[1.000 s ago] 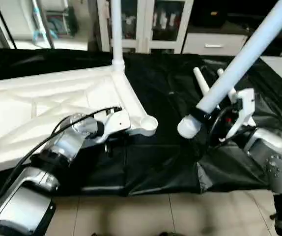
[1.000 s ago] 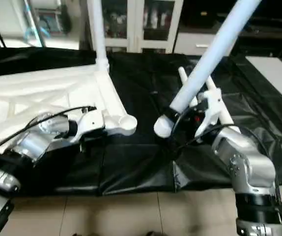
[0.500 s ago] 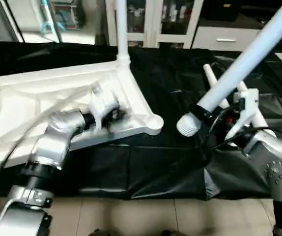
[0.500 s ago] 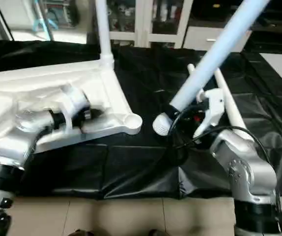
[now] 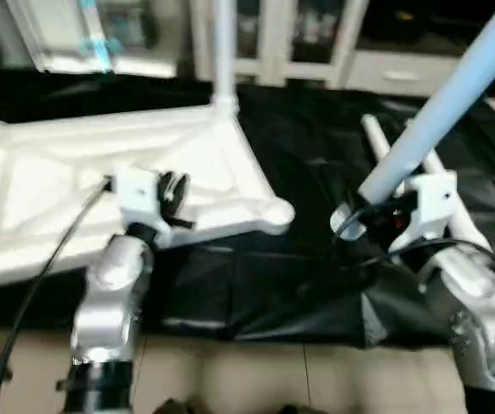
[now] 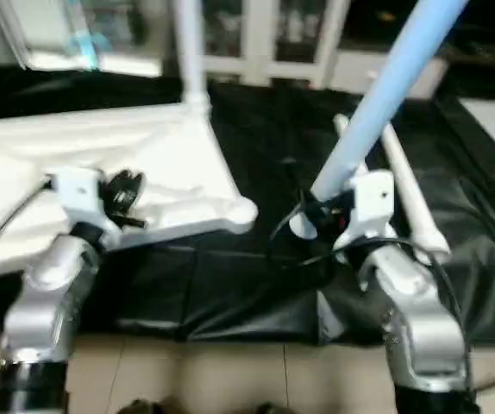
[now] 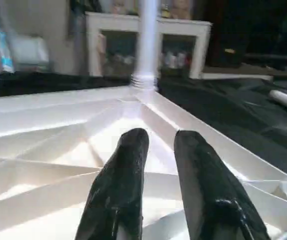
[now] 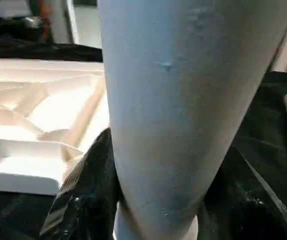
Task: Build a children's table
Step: Pick table leg
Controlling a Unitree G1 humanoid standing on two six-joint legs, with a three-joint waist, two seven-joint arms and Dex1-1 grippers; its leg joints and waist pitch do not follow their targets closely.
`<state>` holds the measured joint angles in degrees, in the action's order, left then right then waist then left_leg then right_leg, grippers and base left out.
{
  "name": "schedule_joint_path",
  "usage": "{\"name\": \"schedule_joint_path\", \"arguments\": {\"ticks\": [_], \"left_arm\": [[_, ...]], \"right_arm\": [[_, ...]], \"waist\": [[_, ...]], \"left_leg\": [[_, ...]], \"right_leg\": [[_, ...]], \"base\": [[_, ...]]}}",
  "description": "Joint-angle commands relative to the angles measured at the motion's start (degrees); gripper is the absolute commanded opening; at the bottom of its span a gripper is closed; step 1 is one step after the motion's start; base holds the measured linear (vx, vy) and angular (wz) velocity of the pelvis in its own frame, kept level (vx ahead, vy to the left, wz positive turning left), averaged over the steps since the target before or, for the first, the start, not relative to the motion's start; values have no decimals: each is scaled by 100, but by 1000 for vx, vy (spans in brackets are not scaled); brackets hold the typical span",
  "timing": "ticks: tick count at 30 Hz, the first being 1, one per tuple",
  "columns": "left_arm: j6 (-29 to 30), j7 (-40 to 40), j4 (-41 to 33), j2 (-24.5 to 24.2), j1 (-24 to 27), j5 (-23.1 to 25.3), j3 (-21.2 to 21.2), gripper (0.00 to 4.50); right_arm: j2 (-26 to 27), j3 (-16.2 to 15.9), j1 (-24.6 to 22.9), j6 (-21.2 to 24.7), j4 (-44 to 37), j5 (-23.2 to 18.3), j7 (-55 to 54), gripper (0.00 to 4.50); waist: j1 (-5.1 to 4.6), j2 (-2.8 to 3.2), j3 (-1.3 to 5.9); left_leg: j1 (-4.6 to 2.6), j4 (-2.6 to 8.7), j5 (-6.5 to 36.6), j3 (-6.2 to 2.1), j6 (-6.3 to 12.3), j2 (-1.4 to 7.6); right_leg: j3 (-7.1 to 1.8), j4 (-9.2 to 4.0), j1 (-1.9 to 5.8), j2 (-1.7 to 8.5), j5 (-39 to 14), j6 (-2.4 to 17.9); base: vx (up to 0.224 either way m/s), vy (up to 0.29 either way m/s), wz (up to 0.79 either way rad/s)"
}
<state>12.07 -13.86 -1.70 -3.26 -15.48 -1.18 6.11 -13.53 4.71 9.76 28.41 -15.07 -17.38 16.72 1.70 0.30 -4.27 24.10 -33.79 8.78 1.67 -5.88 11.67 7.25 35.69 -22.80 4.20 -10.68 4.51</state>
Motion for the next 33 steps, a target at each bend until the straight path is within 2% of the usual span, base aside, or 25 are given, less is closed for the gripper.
{"name": "schedule_joint_path", "arguments": {"ticks": [1,3,5,6,7,8,10,13,14,15,17,18,19,20,21,22,23,24,25,26,29,30,31,32,33], "left_arm": [[-4,134,-147,51,33,139,-177,119],[39,208,-174,68,67,247,-266,119],[74,245,-219,134,103,234,-293,119],[120,278,-262,170,128,206,-305,119],[113,271,-260,176,130,188,-305,119],[100,256,-257,186,134,152,-306,119],[61,239,-109,181,143,144,-366,119],[29,216,-44,148,154,141,-397,119],[28,220,-49,161,162,111,-383,119],[11,214,-64,138,165,134,-401,119],[-1,225,-94,101,167,208,-431,119],[-18,232,-103,84,165,232,-439,119],[-17,252,-115,52,161,223,-448,119],[-18,263,-123,26,160,218,-451,119],[-6,274,-133,-16,162,203,-443,119],[-1,279,-143,-29,165,198,-427,119],[-4,285,-154,-36,166,196,-412,119],[-4,285,-154,-36,166,196,-412,119],[24,299,-188,-42,168,191,-390,119],[30,303,-203,-44,170,187,-385,119],[41,346,-255,-51,195,176,-401,119],[41,346,-256,-51,196,176,-401,119],[33,363,-270,-52,205,173,-407,119],[34,384,-285,-73,216,185,-415,119],[45,393,-295,-88,221,180,-405,119]], "right_arm": [[-50,93,-20,-110,-39,45,-77,184],[13,107,-76,-156,3,73,-138,184],[75,150,-119,-169,57,59,-203,184],[118,190,-139,-152,81,45,-257,184],[115,185,-146,-155,87,59,-263,184],[109,174,-158,-161,99,86,-275,184],[85,87,-243,-224,127,186,-251,184],[123,72,-273,-251,93,134,-209,184],[139,75,-279,-262,73,104,-199,184],[159,78,-271,-230,58,45,-176,184],[169,60,-239,-202,83,-20,-140,184],[172,54,-227,-192,99,-45,-120,184],[167,33,-221,-199,113,-40,-64,184],[157,7,-220,-199,120,-28,-27,184],[133,-58,-225,-183,134,-12,44,184],[118,-98,-229,-193,145,5,78,184],[115,-125,-229,-204,153,20,93,184],[115,-125,-229,-204,153,20,93,184],[125,-136,-212,-205,164,4,113,184],[127,-139,-199,-205,175,-1,114,184],[104,-149,-161,-217,218,-13,144,184],[103,-149,-160,-217,219,-13,145,184],[92,-153,-151,-223,233,-14,167,184],[85,-150,-126,-225,257,-16,186,184],[67,-158,-99,-227,281,-11,217,184]], "waist": [[-87,180,318],[-74,81,317],[18,-147,283],[248,-390,260],[304,-437,274],[389,-391,317],[426,-163,356],[320,-109,415],[327,-135,381],[395,-219,297],[475,-232,244],[414,-175,234],[336,-73,293],[425,66,265],[421,150,107],[349,-57,89],[305,-323,79],[368,-401,67],[607,-523,274],[724,-419,279],[679,-306,318],[617,-60,385],[317,67,435],[278,148,514],[189,7,604]], "left_leg": [[-272,928,2933,-678,975,444],[-393,892,2898,-362,840,623],[-410,409,2585,234,648,-16],[-299,-1106,1853,828,905,-611],[97,-1094,1581,741,1011,-502],[97,-944,1467,682,997,-504],[-312,-116,750,499,1299,-233],[-561,128,343,155,2012,630],[-496,102,596,243,1863,509],[-452,-22,1076,619,1267,-119],[-575,-9,1373,767,940,-345],[-694,142,1733,686,951,-133],[-903,427,2353,395,1093,564],[-871,790,3127,28,1162,1351],[-928,1087,4537,454,712,1054],[-995,1113,5260,555,606,904],[-1173,512,4784,864,393,231],[-859,-143,3369,943,526,-176],[-351,-667,1356,715,850,-209],[-195,-682,1036,585,890,-233],[-14,-273,-270,490,1068,-288],[-211,80,-732,495,1100,-114],[-671,314,-706,-15,1889,388],[-1256,311,-490,-334,2357,729],[-1453,209,-1008,-514,3134,915]], "right_leg": [[-88,232,77,-59,-1039,1245],[-271,136,-27,52,-1050,1449],[-347,-494,-33,91,-1526,1969],[-465,-1021,23,392,-2838,1966],[-799,-820,458,607,-3319,1233],[-882,-757,561,623,-3097,923],[-808,-856,483,483,-1993,-478],[-587,-615,155,567,-1015,-833],[-629,-671,185,638,-1349,-767],[-614,-970,281,529,-2856,-1155],[-499,-1187,287,261,-4533,-1968],[-206,-1309,325,90,-4291,-2192],[-1,-1172,438,164,-3518,-1914],[-127,-254,608,313,-2549,-1350],[-47,398,166,129,-1271,-335],[-357,646,232,246,-1338,-217],[-724,-249,106,396,-3305,-351],[-893,-785,312,732,-4888,-619],[-1376,-886,842,1079,-5573,-666],[-1434,-820,958,1112,-5087,-520],[-972,-568,1030,440,-1490,497],[-613,-489,942,200,-924,484],[-296,12,579,-98,-663,59],[-285,346,41,-40,-1082,-77],[-363,648,-232,75,-1150,-425]], "base": [[1,-153,59],[5,-212,71],[11,-290,42],[-6,-296,29],[-26,-224,2],[-13,-186,9],[-31,-186,20],[-53,-159,13],[-45,-107,15],[-45,-107,15],[-34,-88,10],[-34,-74,5],[0,0,0],[0,0,0],[0,0,0],[47,-65,6],[96,-128,-1],[96,-128,-1],[148,-113,-3],[140,-63,8],[128,-26,18],[134,15,25],[171,71,3],[191,59,-1],[191,59,-1]]}}
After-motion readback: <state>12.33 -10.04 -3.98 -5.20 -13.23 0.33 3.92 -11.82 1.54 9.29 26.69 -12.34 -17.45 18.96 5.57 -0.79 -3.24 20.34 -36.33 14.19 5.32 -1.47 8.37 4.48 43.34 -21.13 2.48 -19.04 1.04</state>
